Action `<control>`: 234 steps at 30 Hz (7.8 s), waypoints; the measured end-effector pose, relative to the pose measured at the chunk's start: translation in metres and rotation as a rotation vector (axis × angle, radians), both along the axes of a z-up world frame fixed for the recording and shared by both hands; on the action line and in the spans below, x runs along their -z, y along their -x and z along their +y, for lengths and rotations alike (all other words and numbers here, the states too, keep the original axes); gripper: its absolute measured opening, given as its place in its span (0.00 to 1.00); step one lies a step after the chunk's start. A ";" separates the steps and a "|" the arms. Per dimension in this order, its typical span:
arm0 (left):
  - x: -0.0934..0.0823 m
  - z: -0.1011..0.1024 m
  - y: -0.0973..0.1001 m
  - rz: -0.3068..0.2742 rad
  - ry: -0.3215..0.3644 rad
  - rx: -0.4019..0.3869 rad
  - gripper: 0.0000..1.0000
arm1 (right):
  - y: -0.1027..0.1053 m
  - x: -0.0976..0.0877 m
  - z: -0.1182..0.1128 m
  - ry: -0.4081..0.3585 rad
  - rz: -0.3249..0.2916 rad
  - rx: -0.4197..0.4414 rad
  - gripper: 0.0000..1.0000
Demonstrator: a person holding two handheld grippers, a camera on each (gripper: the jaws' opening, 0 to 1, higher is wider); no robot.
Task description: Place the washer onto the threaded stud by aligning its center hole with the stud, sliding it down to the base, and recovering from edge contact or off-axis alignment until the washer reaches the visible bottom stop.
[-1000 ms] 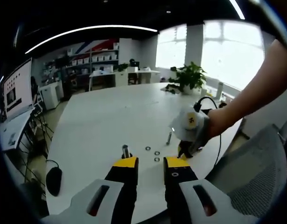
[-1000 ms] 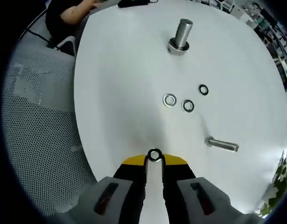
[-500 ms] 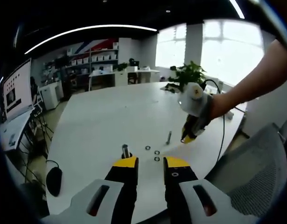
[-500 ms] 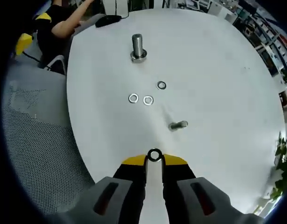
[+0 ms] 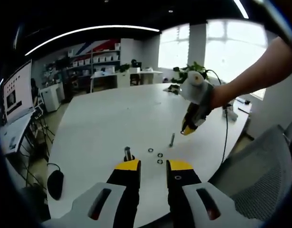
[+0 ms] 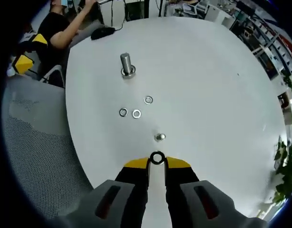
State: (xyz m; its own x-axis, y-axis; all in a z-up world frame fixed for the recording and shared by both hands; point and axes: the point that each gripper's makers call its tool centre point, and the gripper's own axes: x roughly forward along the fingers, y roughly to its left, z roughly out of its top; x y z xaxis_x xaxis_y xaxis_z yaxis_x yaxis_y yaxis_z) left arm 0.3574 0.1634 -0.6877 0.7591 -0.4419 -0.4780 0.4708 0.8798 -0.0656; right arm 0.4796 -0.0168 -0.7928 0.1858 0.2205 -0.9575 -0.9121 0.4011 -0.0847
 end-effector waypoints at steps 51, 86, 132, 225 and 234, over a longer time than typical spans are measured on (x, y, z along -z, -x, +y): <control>0.003 0.002 -0.001 0.014 0.004 -0.010 0.19 | -0.015 0.018 0.018 0.072 0.046 -0.101 0.15; 0.006 0.004 -0.001 0.026 -0.002 -0.020 0.19 | -0.015 0.038 0.014 0.088 0.066 -0.091 0.14; 0.003 0.004 -0.001 0.012 0.011 -0.019 0.19 | 0.038 0.050 0.031 0.039 0.148 -0.044 0.22; 0.008 0.011 -0.001 0.033 -0.001 -0.048 0.18 | 0.038 0.079 0.099 0.105 0.110 -0.413 0.19; 0.009 0.011 -0.001 0.036 -0.003 -0.045 0.18 | 0.037 0.080 0.100 0.145 0.088 -0.409 0.15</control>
State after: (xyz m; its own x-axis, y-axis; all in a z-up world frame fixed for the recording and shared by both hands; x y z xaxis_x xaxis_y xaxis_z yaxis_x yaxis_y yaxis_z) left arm 0.3580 0.1742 -0.6965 0.7604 -0.4065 -0.5065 0.4284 0.9001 -0.0791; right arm 0.4424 0.0836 -0.8724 0.0280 0.1215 -0.9922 -0.9996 -0.0046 -0.0288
